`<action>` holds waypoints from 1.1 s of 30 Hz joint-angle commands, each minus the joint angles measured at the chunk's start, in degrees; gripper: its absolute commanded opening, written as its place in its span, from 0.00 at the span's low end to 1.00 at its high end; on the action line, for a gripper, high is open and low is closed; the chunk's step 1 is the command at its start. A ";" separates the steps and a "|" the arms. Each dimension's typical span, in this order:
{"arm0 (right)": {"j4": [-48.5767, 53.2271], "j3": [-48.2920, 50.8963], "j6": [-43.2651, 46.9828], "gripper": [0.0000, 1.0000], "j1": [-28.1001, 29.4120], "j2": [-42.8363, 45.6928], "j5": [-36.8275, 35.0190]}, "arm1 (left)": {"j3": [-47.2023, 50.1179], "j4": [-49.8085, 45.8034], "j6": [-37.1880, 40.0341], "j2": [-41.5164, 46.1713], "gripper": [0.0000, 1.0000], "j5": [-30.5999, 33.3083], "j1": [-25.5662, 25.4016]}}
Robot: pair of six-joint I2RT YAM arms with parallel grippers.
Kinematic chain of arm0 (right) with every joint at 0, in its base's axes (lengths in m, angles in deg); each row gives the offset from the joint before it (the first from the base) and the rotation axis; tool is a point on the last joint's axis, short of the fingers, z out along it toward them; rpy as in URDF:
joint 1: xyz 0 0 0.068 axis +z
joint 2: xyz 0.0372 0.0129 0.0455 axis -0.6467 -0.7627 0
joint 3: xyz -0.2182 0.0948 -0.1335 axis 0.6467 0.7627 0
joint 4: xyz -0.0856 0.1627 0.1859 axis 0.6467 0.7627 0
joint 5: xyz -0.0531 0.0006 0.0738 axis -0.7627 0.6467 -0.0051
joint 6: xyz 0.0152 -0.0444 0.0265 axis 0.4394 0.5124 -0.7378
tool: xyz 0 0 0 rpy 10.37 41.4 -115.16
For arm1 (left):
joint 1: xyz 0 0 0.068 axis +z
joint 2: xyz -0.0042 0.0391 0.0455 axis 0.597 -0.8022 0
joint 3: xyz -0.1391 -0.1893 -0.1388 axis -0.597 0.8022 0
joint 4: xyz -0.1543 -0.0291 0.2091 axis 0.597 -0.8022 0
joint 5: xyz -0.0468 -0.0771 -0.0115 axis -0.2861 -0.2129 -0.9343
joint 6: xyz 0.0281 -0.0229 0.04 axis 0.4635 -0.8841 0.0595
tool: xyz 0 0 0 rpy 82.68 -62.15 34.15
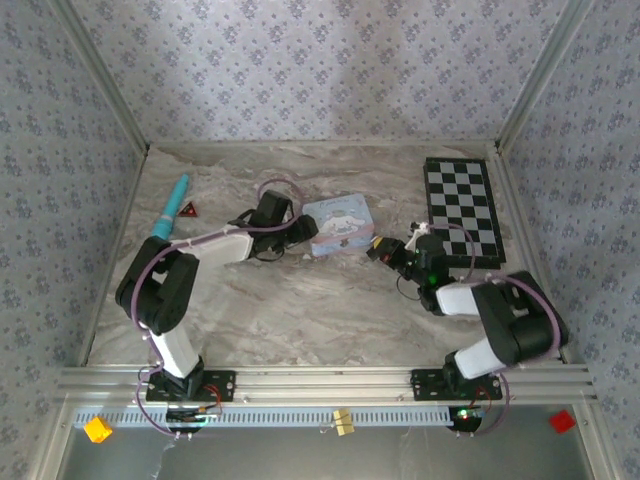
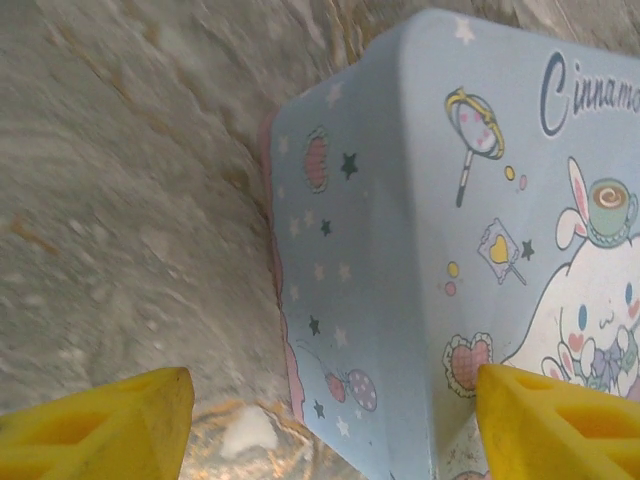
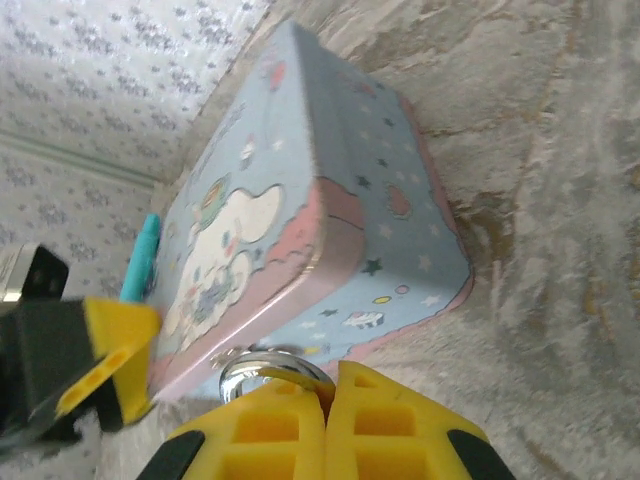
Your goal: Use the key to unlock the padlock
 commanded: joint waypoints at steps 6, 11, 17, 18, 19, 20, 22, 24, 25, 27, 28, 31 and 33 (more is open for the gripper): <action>35.98 -7.67 18.78 0.00 7.59 14.59 -2.01 | -2.60 -8.14 5.72 0.54 0.75 1.49 4.52; 48.89 -11.75 23.30 0.00 14.65 18.52 -5.78 | 0.75 -11.87 10.74 12.10 0.84 3.40 4.61; 57.68 -16.00 24.72 0.00 22.27 17.69 -9.20 | 12.31 -14.55 14.65 30.51 0.88 8.69 4.58; 58.50 -16.55 24.84 0.00 23.32 17.22 -9.82 | 14.58 -14.27 14.85 33.60 0.89 9.26 4.46; 59.38 -17.38 24.90 0.00 24.61 16.49 -10.48 | 17.21 -13.92 15.11 37.24 0.89 9.98 4.47; 59.94 -18.12 24.92 0.00 25.77 15.58 -11.07 | 19.78 -13.63 15.30 40.83 0.89 11.04 4.45; 60.59 -19.51 24.92 0.00 27.88 13.79 -11.86 | 24.11 -13.24 15.57 47.22 0.90 12.92 4.28; 60.72 -20.98 24.69 0.00 29.80 11.58 -12.21 | 28.12 -13.29 15.83 53.66 0.91 14.63 4.28; 60.74 -21.81 24.58 0.00 30.88 10.26 -12.28 | 29.80 -13.65 16.00 56.68 0.91 15.45 4.28; 60.56 -23.36 24.40 0.00 32.98 7.51 -12.39 | 32.41 -14.43 16.48 61.79 0.91 16.59 4.28; 60.48 -24.23 24.31 0.00 34.07 6.08 -12.63 | 33.67 -15.03 16.78 64.17 0.91 17.17 4.27; 59.98 -26.33 23.96 0.00 36.58 1.76 -12.60 | 36.21 -16.61 18.68 70.65 0.93 18.25 4.28; 59.61 -27.59 23.70 0.00 37.91 -0.77 -12.36 | 37.27 -17.65 20.19 73.58 0.94 18.97 4.29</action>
